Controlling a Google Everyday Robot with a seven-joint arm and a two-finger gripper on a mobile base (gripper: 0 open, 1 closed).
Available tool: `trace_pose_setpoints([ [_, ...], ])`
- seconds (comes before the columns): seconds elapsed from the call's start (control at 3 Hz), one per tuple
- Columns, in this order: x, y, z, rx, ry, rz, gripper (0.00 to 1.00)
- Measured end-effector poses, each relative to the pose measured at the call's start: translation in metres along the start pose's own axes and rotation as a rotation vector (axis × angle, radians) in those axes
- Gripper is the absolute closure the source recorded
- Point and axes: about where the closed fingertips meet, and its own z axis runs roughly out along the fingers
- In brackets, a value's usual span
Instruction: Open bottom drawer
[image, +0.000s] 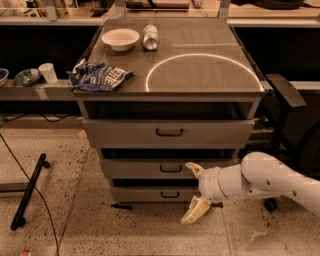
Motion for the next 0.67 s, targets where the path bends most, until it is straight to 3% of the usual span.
trace_pose_setpoints([
  [0.67,0.016,-0.006,0.009,-0.011,0.012,0.04,0.0],
])
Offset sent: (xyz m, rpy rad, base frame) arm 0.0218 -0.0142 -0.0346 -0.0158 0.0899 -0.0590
